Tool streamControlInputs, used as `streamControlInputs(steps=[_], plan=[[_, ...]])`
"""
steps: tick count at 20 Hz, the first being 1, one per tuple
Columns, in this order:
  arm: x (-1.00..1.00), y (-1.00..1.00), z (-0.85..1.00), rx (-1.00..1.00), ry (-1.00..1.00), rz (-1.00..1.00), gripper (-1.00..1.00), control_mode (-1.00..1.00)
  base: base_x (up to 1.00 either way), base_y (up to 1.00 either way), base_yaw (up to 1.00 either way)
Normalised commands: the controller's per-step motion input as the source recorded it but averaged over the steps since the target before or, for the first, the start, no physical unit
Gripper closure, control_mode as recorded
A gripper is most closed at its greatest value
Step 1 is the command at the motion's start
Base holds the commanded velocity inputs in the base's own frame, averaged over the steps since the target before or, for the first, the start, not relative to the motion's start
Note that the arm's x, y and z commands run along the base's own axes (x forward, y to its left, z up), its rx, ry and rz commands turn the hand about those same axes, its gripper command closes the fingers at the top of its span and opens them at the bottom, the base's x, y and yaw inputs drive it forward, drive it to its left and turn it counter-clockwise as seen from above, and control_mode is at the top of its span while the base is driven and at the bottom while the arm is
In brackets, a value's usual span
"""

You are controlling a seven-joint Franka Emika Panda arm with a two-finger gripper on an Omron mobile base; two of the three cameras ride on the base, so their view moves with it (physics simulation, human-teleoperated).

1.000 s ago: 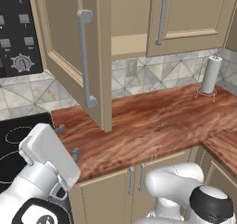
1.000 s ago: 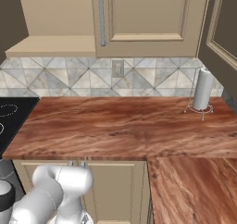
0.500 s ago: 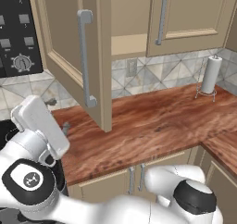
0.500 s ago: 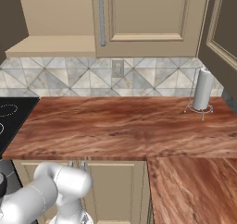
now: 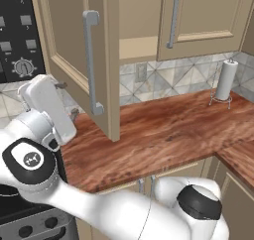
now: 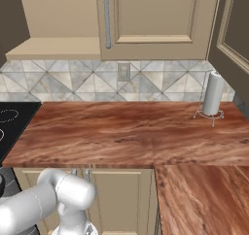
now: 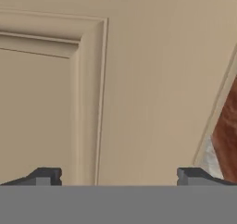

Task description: Open the cabinet and move the ladle to the pot. Then close the cabinet.

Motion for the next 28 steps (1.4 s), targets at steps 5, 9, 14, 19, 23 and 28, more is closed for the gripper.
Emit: streamControlInputs(steps=[5, 9, 14, 19, 23, 28], plan=[[0.33, -0.79, 0.16, 0.00, 0.00, -0.01, -1.00, -1.00, 0.00, 0.00, 0.00], [0.44, -0.80, 0.12, 0.00, 0.00, 0.00, -1.00, -1.00, 0.00, 0.00, 0.00], [0.56, -0.70, 0.03, 0.00, 0.00, 0.02, -1.00, -1.00, 0.00, 0.00, 0.00], [0.80, -0.62, 0.02, 0.00, 0.00, 0.12, -1.00, -1.00, 0.00, 0.00, 0.00], [0.83, -0.56, 0.14, 0.02, 0.01, 0.19, -1.00, -1.00, 0.00, 0.00, 0.00], [0.80, -0.61, 0.21, 0.05, 0.08, 0.28, -1.00, -1.00, 0.00, 0.00, 0.00]])
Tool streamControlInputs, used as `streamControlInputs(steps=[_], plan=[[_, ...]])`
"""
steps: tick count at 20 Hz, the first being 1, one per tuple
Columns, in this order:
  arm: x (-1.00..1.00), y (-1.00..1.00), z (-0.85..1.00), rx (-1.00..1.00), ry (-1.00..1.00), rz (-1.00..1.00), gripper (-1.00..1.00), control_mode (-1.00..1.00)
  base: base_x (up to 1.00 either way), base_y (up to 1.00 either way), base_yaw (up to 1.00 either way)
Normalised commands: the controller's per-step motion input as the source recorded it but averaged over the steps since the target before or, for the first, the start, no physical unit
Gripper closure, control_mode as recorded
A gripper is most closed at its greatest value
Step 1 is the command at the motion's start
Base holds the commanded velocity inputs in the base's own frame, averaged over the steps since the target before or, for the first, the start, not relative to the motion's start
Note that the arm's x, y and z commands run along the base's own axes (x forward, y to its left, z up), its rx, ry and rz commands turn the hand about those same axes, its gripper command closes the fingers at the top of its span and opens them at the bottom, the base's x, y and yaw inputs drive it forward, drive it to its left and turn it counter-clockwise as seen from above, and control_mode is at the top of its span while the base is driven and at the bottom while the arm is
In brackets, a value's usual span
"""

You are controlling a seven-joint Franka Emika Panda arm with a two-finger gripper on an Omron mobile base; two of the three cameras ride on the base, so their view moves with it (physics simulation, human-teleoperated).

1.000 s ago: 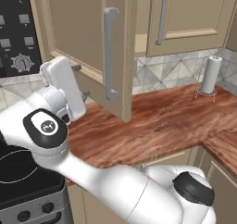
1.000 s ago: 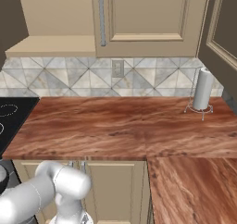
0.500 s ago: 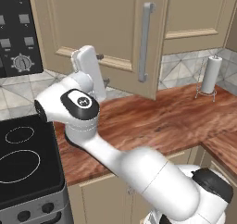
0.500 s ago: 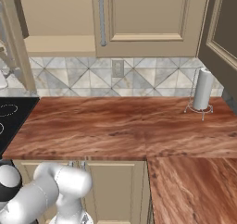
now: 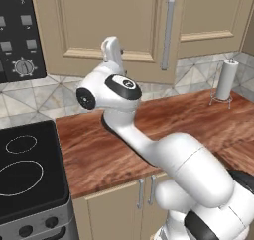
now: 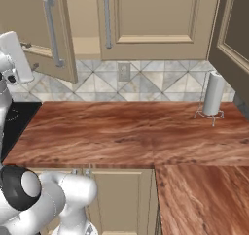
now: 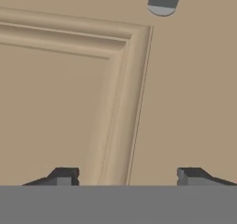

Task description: Open the cabinet and move the ladle to the pot. Then close the cabinet.

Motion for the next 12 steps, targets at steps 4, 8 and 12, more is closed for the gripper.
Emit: streamControlInputs(steps=[4, 8, 12], plan=[[0.81, -0.59, 0.17, 0.05, 0.13, 0.28, -1.00, -1.00, 0.00, 0.00, 0.00], [0.89, -0.58, 0.02, 0.03, 0.20, 0.26, -1.00, -1.00, 0.00, 0.00, 0.00], [0.92, -0.57, 0.00, 0.01, 0.25, 0.27, -1.00, -1.00, 0.00, 0.00, 0.00]])
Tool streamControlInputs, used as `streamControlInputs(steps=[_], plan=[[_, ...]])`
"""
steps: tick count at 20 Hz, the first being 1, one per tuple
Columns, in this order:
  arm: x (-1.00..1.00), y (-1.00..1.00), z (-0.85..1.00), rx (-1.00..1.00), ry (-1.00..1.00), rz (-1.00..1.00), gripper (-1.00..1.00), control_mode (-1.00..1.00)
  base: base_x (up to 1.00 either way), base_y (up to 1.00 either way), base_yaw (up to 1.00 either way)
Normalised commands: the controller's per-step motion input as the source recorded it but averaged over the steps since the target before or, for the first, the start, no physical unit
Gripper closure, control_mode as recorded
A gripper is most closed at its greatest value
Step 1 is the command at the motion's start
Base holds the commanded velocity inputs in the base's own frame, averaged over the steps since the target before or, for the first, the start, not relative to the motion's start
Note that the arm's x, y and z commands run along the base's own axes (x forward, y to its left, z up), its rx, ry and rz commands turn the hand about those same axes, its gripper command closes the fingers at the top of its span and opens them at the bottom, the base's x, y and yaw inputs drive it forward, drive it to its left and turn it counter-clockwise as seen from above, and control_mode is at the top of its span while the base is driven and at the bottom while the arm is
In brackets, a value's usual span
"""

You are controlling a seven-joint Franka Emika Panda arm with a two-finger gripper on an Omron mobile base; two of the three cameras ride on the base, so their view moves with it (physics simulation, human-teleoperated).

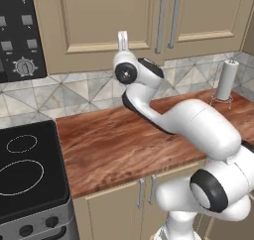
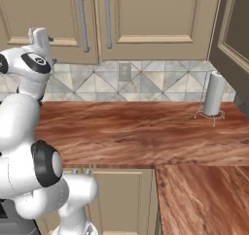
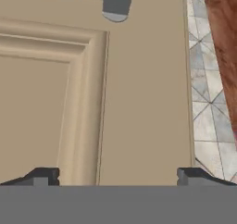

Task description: Open the cabinet and move the ladle to the pot. Then close the cabinet.

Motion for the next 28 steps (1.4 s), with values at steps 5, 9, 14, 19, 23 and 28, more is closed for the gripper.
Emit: streamControlInputs(steps=[5, 9, 14, 19, 23, 28], plan=[[0.83, -0.48, 0.12, 0.00, 0.29, 0.25, -1.00, -1.00, 0.00, 0.00, 0.00], [0.73, -0.37, 0.24, 0.00, 0.34, 0.20, -1.00, -1.00, 0.00, 0.00, 0.00], [0.39, -0.32, 0.30, 0.00, 0.36, 0.18, -1.00, -1.00, 0.00, 0.00, 0.00], [-0.41, -0.44, 0.39, 0.00, 0.30, 0.12, -1.00, -1.00, 0.00, 0.00, 0.00], [-0.99, -0.65, 0.16, 0.00, 0.08, 0.09, -1.00, -1.00, 0.00, 0.00, 0.00], [-1.00, -0.89, 0.06, 0.00, 0.01, 0.05, -1.00, -1.00, 0.00, 0.00, 0.00]])
